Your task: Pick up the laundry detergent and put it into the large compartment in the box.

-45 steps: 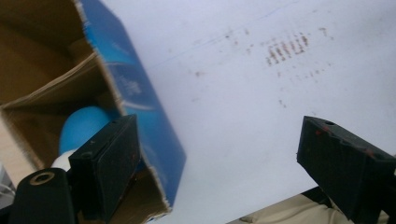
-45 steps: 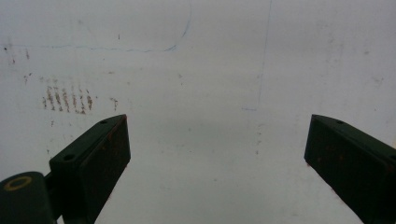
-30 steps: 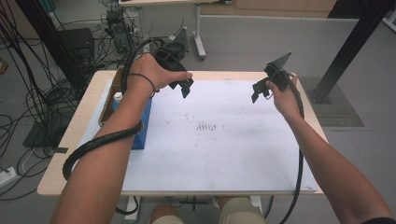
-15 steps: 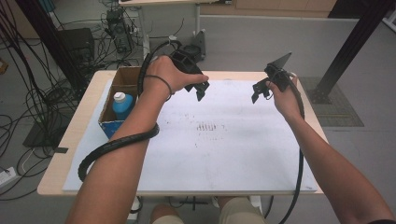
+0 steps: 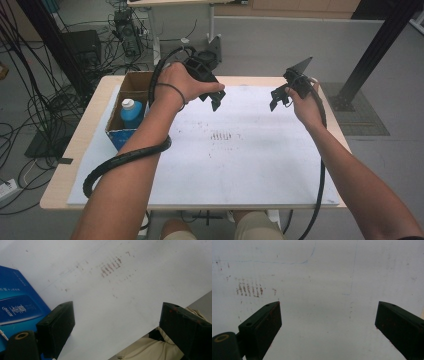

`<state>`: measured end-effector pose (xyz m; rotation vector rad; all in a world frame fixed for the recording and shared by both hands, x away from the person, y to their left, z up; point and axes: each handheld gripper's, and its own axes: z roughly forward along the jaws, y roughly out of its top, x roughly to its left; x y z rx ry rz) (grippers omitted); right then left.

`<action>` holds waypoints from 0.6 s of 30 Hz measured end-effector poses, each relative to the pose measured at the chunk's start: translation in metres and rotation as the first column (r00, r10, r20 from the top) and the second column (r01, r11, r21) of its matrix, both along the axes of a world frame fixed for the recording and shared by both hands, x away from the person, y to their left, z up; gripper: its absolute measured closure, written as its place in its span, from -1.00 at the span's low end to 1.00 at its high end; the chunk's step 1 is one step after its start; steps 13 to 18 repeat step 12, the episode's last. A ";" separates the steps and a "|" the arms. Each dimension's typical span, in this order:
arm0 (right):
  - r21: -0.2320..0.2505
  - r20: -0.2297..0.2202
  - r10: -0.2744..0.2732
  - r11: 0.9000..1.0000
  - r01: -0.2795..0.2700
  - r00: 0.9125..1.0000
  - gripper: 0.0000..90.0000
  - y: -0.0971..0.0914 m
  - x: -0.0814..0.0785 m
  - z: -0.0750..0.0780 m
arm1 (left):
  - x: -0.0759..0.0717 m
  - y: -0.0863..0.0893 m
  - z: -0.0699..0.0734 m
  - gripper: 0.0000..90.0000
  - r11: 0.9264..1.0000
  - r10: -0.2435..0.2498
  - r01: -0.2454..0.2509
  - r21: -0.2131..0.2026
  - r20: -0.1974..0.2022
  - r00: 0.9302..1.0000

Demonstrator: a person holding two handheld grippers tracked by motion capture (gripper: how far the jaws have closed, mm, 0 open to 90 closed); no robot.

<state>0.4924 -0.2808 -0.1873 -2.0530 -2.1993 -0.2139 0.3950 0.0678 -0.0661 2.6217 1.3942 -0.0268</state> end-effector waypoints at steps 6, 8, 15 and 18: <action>0.005 0.001 -0.003 1.000 0.003 1.000 -0.84 -0.004 -0.001 -0.001 | -0.001 0.000 0.002 -0.70 1.000 0.003 -0.003 -0.004 0.004 1.000; 0.006 0.000 -0.002 1.000 0.002 1.000 -0.84 -0.005 0.000 -0.001 | -0.001 0.000 0.002 -0.70 1.000 0.004 -0.004 -0.007 0.005 1.000; 0.004 0.007 -0.011 1.000 0.011 1.000 -0.85 -0.006 -0.003 0.000 | -0.001 0.001 0.000 -0.70 1.000 0.005 -0.005 -0.010 0.002 1.000; 0.004 0.007 -0.011 1.000 0.011 1.000 -0.85 -0.006 -0.003 0.000 | -0.001 0.001 0.000 -0.70 1.000 0.005 -0.005 -0.010 0.002 1.000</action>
